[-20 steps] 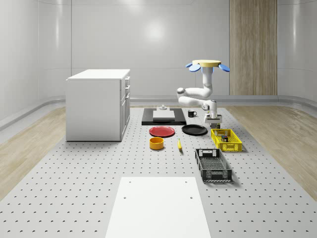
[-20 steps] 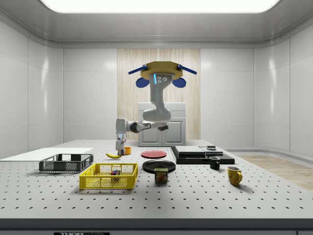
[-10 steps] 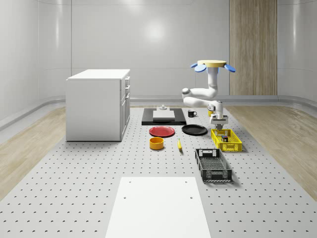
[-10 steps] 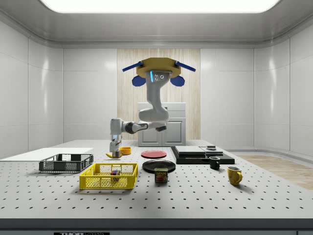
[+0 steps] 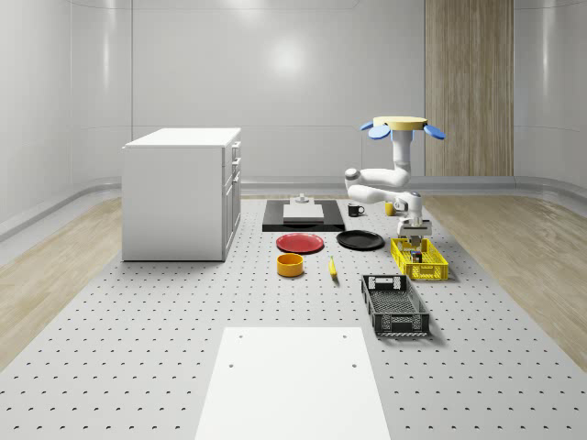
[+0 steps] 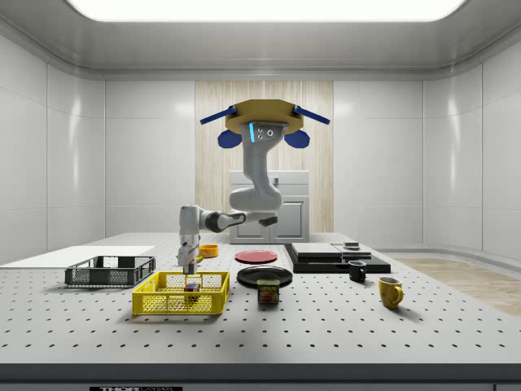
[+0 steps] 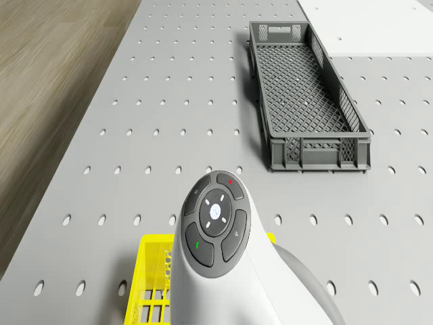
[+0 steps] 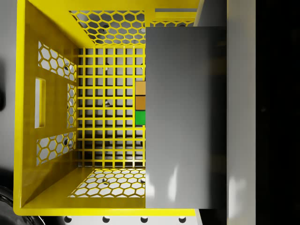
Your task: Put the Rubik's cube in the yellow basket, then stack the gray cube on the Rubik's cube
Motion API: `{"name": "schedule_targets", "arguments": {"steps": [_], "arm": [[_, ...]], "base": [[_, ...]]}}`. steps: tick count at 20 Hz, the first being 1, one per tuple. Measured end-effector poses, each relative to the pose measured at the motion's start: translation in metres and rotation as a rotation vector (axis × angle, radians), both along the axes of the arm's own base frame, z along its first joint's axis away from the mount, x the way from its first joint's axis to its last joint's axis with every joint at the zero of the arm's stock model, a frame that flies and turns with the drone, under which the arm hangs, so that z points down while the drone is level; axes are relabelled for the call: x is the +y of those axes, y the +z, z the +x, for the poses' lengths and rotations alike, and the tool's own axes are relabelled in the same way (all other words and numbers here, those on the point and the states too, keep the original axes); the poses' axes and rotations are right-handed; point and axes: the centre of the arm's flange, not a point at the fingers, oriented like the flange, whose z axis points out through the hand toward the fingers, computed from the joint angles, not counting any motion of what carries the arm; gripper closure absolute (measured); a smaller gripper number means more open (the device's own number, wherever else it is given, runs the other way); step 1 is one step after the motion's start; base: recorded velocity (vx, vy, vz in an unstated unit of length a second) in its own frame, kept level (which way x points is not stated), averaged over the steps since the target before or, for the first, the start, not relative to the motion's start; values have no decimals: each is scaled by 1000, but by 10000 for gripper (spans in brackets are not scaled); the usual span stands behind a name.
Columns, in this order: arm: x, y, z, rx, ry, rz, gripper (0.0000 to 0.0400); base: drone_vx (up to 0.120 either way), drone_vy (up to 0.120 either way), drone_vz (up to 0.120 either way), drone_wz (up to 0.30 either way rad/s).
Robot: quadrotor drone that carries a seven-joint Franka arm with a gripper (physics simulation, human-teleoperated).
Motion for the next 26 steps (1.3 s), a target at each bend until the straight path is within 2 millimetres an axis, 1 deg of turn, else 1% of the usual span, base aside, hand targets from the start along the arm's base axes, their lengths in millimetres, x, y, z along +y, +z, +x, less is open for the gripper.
{"name": "schedule_targets", "arguments": {"steps": [5, 9, 16, 26], "arm": [[0, 1, 0, 0, 0, 0, 150], [0, 10, 0, 0, 0, 0, 150], [0, 20, -10, 0, 0, 0, 150], [-15, 27, -14, 0, 0, 0, 150]], "base": [[0, 0, -24, 0], [0, 0, 0, 0], [0, 0, 0, 0], [0, 0, 0, 0]]}}
